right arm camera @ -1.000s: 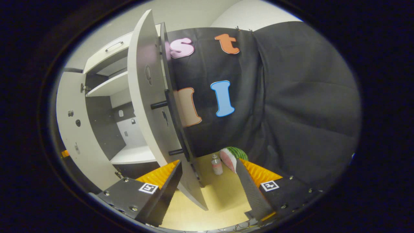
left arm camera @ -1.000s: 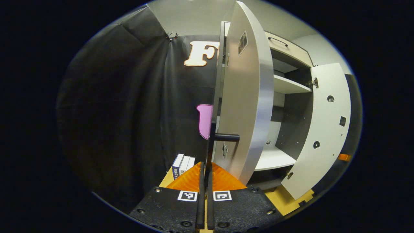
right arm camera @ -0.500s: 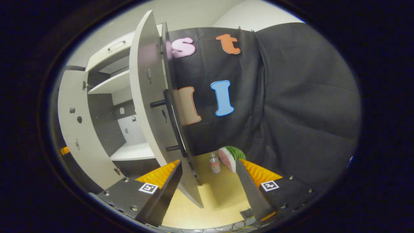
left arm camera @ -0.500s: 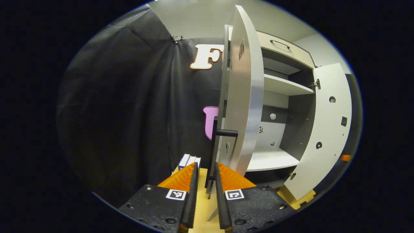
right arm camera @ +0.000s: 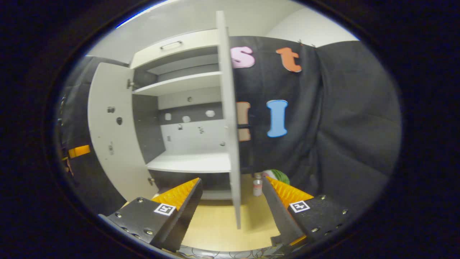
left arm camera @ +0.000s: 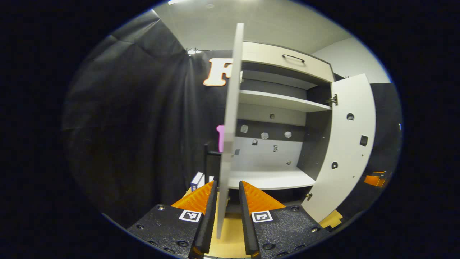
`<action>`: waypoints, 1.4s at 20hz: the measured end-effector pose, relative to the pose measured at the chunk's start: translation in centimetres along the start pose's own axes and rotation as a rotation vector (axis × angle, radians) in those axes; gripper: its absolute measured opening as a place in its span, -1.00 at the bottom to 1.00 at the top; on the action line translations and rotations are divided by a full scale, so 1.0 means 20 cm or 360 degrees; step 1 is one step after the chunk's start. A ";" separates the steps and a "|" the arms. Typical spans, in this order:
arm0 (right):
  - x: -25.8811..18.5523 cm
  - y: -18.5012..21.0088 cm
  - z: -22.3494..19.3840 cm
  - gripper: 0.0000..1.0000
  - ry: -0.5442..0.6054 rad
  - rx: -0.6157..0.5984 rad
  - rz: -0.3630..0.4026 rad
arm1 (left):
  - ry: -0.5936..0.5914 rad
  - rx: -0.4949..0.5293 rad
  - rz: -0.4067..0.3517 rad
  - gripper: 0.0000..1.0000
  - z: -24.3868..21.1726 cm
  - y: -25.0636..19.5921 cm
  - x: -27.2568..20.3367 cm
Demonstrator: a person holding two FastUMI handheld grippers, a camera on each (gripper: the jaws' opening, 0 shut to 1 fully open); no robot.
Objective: Open the right door of the double-door shoe cabinet with the right hand, and open the left door with the left hand.
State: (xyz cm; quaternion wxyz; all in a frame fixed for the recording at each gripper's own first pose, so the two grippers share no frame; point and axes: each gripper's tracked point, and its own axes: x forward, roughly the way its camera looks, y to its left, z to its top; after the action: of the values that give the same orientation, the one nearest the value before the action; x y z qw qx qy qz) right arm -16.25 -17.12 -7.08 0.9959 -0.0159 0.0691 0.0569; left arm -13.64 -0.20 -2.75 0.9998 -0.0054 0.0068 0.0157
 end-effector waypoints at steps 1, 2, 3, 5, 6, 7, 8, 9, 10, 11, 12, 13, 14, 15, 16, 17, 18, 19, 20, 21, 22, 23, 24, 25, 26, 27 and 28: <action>0.00 0.10 0.04 0.89 -0.0020 -0.0012 0.0060 | -0.0021 0.0001 -0.0082 -0.26 0.03 -0.11 0.02; 0.00 0.19 0.08 0.89 -0.0046 -0.0012 0.0121 | -0.0047 0.0000 -0.0154 -0.26 0.06 -0.21 0.03; 0.02 0.27 0.11 0.89 -0.0071 -0.0004 0.0180 | -0.0066 0.0009 -0.0208 -0.27 0.08 -0.28 0.05; 0.05 0.41 0.19 1.00 -0.0116 -0.0007 0.0260 | -0.0084 0.0029 -0.0301 -0.35 0.10 -0.40 0.11; 0.07 0.45 0.25 0.89 -0.0148 -0.0027 0.0266 | -0.0104 0.0038 -0.0320 -0.43 0.13 -0.43 0.14; 0.08 0.47 0.30 0.99 -0.0178 -0.0047 0.0265 | -0.0126 0.0041 -0.0346 -0.35 0.17 -0.47 0.18; 0.10 0.51 0.35 0.99 -0.0203 -0.0053 0.0274 | -0.0133 0.0040 -0.0360 -0.26 0.18 -0.51 0.20; 0.11 0.55 0.38 0.98 -0.0223 -0.0045 0.0288 | -0.0135 0.0039 -0.0378 -0.26 0.20 -0.54 0.23; 0.12 0.58 0.42 0.87 -0.0235 -0.0027 0.0305 | -0.0137 0.0044 -0.0390 -0.21 0.21 -0.57 0.24; 0.13 0.60 0.45 0.89 -0.0247 -0.0004 0.0317 | -0.0141 0.0066 -0.0397 -0.03 0.22 -0.59 0.26; 0.14 0.61 0.48 0.98 -0.0262 0.0018 0.0318 | -0.0157 0.0090 -0.0400 0.01 0.24 -0.62 0.28; 0.16 0.61 0.50 0.98 -0.0271 0.0032 0.0313 | -0.0178 0.0112 -0.0400 0.05 0.27 -0.63 0.31; 0.18 0.61 0.52 0.89 -0.0274 0.0039 0.0301 | -0.0193 0.0125 -0.0409 0.15 0.28 -0.66 0.32; 0.20 0.61 0.53 0.87 -0.0280 0.0047 0.0291 | -0.0198 0.0131 -0.0431 0.40 0.29 -0.69 0.34; 0.22 0.61 0.55 0.97 -0.0284 0.0054 0.0282 | -0.0201 0.0133 -0.0452 0.65 0.29 -0.72 0.35; 0.23 0.62 0.56 0.97 -0.0293 0.0063 0.0274 | -0.0205 0.0130 -0.0474 0.82 0.31 -0.74 0.34; 0.25 0.62 0.57 0.97 -0.0301 0.0070 0.0265 | -0.0207 0.0127 -0.0485 0.97 0.31 -0.76 0.38; 0.25 0.63 0.58 0.97 -0.0312 0.0075 0.0256 | -0.0209 0.0120 -0.0486 0.96 0.31 -0.76 0.39; 0.27 0.63 0.58 0.97 -0.0322 0.0077 0.0249 | -0.0206 0.0117 -0.0494 0.96 0.31 -0.77 0.40; 0.28 0.64 0.59 0.97 -0.0329 0.0080 0.0237 | -0.0206 0.0117 -0.0512 0.96 0.31 -0.78 0.41; 0.28 0.64 0.59 0.97 -0.0335 0.0083 0.0228 | -0.0202 0.0120 -0.0525 0.96 0.31 -0.79 0.42; 0.29 0.64 0.59 0.97 -0.0341 0.0085 0.0218 | -0.0205 0.0126 -0.0536 0.96 0.31 -0.80 0.43; 0.30 0.64 0.59 0.87 -0.0342 0.0085 0.0211 | -0.0212 0.0130 -0.0545 0.96 0.31 -0.81 0.44; 0.30 0.65 0.59 0.87 -0.0343 0.0083 0.0203 | -0.0214 0.0132 -0.0558 0.96 0.32 -0.82 0.44; 0.30 0.65 0.59 0.97 -0.0345 0.0081 0.0193 | -0.0216 0.0134 -0.0571 0.96 0.32 -0.84 0.44; 0.30 0.64 0.58 0.97 -0.0347 0.0080 0.0183 | -0.0210 0.0140 -0.0585 0.96 0.32 -0.86 0.44; 0.30 0.64 0.58 0.97 -0.0351 0.0083 0.0179 | -0.0205 0.0150 -0.0594 0.96 0.31 -0.89 0.44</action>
State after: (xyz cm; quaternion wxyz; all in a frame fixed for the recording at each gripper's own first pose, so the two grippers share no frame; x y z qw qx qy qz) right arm -10.32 -3.38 3.38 0.9927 0.0202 -0.0386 0.1121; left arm -4.26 -17.57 3.57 0.9829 0.0411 -0.0575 -0.1700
